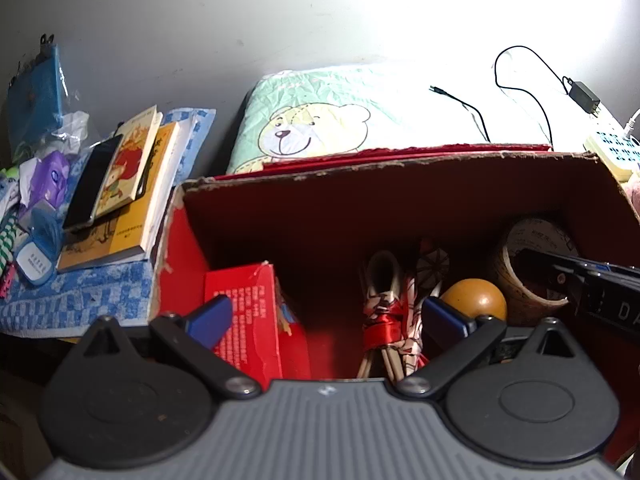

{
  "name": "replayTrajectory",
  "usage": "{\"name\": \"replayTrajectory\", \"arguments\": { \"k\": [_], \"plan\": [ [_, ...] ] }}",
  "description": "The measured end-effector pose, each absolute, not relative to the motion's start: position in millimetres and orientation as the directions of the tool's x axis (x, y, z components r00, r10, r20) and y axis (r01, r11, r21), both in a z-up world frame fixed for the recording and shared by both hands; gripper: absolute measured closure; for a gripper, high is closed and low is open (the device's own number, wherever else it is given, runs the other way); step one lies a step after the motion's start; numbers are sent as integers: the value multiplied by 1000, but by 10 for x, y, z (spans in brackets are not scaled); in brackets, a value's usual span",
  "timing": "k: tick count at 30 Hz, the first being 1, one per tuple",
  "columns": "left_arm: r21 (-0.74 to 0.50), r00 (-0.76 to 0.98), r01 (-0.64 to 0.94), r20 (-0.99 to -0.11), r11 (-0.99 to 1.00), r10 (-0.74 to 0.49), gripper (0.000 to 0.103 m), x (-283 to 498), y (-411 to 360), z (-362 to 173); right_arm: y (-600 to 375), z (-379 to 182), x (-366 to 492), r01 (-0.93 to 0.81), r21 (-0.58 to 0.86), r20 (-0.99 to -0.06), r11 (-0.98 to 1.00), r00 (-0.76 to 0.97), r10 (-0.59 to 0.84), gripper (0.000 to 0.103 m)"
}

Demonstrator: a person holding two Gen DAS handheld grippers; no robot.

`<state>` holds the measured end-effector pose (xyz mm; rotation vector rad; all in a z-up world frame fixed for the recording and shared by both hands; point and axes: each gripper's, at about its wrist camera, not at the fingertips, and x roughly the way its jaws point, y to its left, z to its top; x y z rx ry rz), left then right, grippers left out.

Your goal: Organize objects

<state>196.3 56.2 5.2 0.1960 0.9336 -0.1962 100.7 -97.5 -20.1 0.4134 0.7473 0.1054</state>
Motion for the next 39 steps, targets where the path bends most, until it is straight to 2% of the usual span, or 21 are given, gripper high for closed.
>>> {"name": "replayTrajectory", "arguments": {
  "k": [39],
  "plan": [
    [87,543,313,-834,946,-103,4,1996,488,1,-936,-204,1023,57,386,-657,921,717,232,80]
  ]
}}
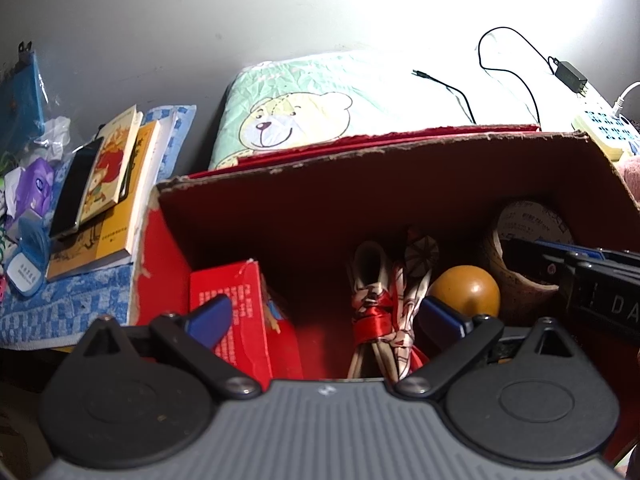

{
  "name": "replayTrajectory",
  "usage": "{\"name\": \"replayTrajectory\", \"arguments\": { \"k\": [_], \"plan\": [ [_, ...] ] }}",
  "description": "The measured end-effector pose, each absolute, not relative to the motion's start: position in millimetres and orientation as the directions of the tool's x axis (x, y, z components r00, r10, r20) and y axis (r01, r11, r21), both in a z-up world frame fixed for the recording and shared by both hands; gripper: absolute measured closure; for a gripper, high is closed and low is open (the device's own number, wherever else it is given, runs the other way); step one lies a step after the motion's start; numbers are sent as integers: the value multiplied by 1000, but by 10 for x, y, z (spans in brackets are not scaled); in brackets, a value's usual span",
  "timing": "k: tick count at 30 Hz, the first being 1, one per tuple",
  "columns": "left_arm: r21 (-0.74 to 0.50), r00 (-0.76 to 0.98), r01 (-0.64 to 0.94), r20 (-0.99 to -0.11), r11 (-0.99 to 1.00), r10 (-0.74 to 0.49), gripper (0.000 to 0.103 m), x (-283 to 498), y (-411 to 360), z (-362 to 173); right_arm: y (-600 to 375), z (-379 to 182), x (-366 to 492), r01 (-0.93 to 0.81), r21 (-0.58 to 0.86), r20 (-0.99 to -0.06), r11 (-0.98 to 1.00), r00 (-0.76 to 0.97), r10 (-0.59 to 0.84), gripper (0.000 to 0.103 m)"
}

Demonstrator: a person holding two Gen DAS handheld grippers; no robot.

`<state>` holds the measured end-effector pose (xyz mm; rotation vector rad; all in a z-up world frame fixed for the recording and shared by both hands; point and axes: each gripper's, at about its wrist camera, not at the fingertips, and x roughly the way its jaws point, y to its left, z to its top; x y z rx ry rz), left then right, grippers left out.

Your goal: Organize objects

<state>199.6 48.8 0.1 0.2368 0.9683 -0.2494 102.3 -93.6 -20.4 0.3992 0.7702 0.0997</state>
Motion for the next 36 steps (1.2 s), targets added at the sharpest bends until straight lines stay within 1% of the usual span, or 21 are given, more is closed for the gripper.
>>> {"name": "replayTrajectory", "arguments": {
  "k": [36],
  "plan": [
    [72,542,321,-831,944,-121,3,1984,479,25,-919,-221,1041,59,373,-671,926,706,225,79]
  ]
}}
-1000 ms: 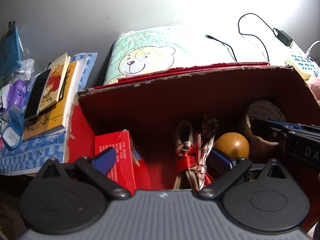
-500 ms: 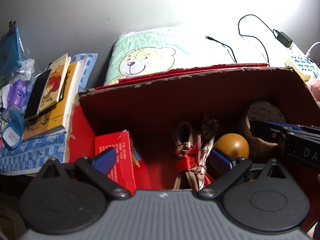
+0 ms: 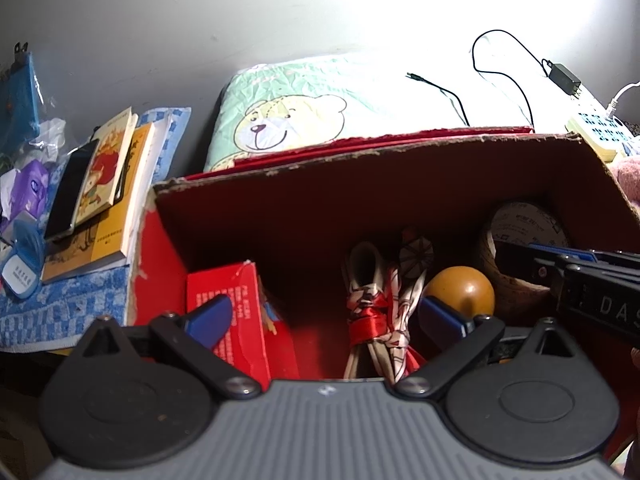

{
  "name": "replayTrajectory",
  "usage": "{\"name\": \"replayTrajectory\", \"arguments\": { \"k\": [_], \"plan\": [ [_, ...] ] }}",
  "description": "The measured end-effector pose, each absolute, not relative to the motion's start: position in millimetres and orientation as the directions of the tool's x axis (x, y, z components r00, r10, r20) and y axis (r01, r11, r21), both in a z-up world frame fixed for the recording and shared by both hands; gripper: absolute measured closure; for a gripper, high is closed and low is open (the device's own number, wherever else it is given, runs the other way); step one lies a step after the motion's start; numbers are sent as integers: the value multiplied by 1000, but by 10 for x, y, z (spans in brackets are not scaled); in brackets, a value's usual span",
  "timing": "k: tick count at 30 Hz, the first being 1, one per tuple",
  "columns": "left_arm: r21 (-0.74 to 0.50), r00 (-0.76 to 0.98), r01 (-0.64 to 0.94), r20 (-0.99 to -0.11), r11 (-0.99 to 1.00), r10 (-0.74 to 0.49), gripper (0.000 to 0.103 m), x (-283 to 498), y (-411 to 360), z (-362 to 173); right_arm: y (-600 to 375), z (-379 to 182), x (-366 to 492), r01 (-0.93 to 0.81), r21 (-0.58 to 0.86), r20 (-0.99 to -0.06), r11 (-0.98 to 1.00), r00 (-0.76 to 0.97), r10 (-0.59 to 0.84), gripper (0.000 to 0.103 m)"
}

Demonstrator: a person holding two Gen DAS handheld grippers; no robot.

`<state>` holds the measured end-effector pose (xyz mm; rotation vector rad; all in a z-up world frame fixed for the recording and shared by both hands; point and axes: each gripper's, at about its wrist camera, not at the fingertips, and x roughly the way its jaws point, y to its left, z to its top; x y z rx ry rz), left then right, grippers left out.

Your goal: Organize objects

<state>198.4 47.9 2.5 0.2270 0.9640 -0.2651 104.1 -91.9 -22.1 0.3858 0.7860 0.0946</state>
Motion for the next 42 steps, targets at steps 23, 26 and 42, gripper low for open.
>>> {"name": "replayTrajectory", "arguments": {
  "k": [23,26,42],
  "plan": [
    [83,546,315,-831,945,-109,3,1987,492,12,-917,-230,1064,55,367,-683,929,694,228,78],
    [87,546,314,-831,945,-104,3,1984,489,5,-917,-230,1065,55,367,-682,929,694,229,78],
    [101,545,323,-833,941,-97,3,1976,453,-6,-923,-213,1039,55,373,-671,926,705,228,78]
  ]
}}
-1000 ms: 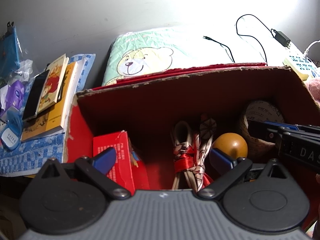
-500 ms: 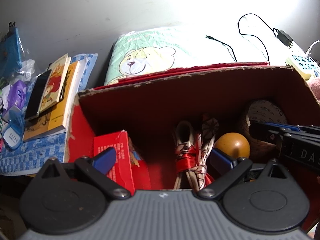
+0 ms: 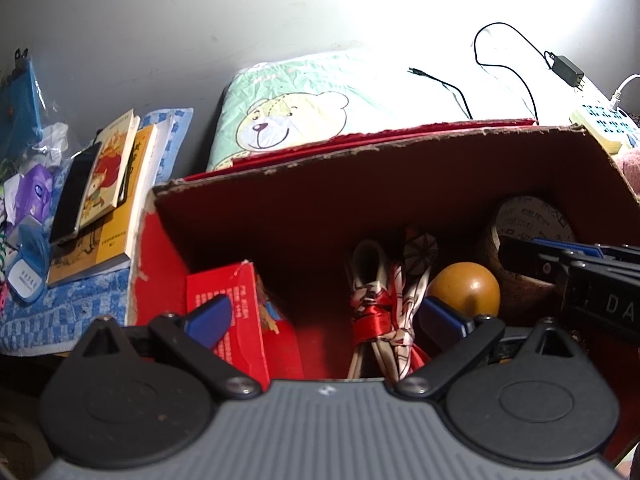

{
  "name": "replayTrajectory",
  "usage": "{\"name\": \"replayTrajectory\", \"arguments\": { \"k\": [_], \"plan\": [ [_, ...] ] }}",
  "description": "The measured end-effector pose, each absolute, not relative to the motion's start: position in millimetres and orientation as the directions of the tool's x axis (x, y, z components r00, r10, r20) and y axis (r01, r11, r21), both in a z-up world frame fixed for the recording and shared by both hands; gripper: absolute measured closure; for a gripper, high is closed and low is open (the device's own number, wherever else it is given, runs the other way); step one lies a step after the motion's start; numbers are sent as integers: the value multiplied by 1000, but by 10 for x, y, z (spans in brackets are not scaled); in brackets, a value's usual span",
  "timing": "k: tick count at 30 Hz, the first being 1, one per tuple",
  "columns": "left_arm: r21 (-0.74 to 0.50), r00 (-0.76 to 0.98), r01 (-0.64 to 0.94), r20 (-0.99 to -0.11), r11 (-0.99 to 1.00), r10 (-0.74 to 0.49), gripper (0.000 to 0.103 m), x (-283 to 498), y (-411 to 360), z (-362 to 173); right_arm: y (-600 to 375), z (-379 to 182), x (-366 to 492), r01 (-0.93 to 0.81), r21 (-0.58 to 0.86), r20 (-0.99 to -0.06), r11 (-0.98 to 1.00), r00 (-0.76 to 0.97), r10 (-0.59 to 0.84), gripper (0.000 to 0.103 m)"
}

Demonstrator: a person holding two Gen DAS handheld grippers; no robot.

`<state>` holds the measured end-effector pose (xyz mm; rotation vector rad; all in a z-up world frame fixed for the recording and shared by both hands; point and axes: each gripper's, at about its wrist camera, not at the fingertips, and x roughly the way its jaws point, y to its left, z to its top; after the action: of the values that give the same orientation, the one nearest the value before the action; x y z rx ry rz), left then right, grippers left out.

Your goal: Organize objects

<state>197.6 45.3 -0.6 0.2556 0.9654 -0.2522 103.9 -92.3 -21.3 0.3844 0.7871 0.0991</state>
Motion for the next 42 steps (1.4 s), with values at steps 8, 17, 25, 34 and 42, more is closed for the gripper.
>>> {"name": "replayTrajectory", "arguments": {
  "k": [8,17,25,34,42],
  "plan": [
    [105,545,333,-832,937,-100,3,1982,456,-12,-922,-212,1042,55,373,-671,926,705,228,78],
    [105,546,336,-831,936,-103,3,1979,454,-10,-921,-211,1037,55,371,-671,927,705,227,78],
    [106,546,337,-831,936,-102,3,1980,456,-6,-913,-209,1031,55,371,-671,927,706,227,78],
    [104,547,336,-830,936,-105,3,1982,461,5,-944,-217,1030,48,375,-667,926,708,233,75],
    [105,548,333,-831,937,-102,3,1983,460,9,-961,-211,1041,35,380,-661,924,709,245,73]
  ]
}}
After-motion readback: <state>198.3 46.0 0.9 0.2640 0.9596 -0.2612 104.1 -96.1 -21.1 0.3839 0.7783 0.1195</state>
